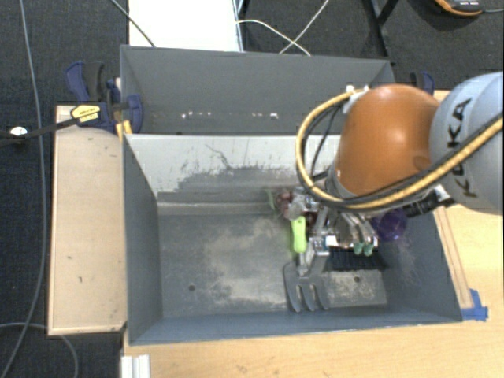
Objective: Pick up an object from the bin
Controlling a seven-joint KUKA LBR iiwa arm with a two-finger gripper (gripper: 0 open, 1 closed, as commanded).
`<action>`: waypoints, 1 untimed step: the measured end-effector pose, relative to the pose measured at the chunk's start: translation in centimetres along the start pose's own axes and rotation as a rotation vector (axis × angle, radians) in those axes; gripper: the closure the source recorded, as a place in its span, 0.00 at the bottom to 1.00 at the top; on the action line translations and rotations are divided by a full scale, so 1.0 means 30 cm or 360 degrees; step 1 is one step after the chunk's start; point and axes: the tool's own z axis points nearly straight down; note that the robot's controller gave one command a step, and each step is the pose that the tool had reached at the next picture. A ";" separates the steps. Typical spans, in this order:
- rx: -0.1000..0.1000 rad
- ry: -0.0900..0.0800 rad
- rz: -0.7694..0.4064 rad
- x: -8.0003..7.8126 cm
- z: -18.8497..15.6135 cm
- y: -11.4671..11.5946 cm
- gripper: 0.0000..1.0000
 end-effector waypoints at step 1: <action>0.0000 0.0006 -0.0754 -0.001 0.225 -0.201 0.00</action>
Offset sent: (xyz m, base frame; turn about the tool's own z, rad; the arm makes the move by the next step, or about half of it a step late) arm -0.0029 -0.0653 -0.0666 -0.4413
